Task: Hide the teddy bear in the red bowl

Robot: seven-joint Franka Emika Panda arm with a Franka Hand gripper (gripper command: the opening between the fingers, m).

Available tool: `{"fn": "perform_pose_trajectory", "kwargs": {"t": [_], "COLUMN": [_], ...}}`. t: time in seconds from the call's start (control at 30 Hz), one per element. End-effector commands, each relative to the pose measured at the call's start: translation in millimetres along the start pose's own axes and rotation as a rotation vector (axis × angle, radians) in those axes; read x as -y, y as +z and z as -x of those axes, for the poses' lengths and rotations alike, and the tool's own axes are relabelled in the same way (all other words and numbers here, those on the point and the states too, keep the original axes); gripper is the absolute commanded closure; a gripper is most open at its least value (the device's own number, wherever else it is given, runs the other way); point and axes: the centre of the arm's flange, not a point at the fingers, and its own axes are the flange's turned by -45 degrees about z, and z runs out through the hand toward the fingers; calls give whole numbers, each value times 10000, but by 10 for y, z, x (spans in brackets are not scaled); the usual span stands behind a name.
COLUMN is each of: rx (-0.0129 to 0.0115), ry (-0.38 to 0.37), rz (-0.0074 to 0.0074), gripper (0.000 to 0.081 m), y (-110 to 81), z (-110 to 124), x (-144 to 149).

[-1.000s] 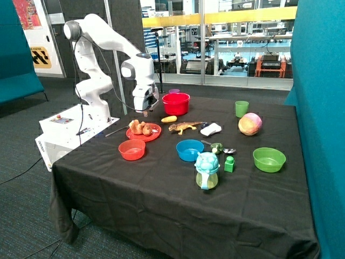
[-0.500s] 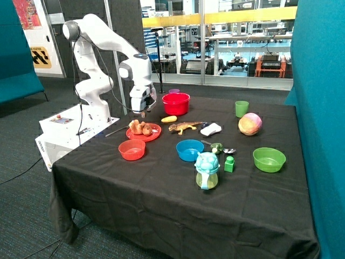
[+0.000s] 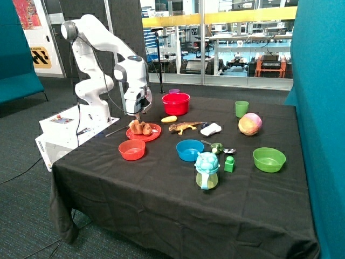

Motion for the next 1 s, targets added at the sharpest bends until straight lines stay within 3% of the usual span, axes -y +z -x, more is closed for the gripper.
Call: {"fn": "perform_pose_trajectory", "kwargs": {"t": [0.0,0.63,0.97], "rx": [14,14,14], "ry": [84,-197,48], "rz": [3,3,3], "gripper": [9,0,0], "y": [97,374,412], "z": [55,-167,-67], "x": [-105,75,-15]}}
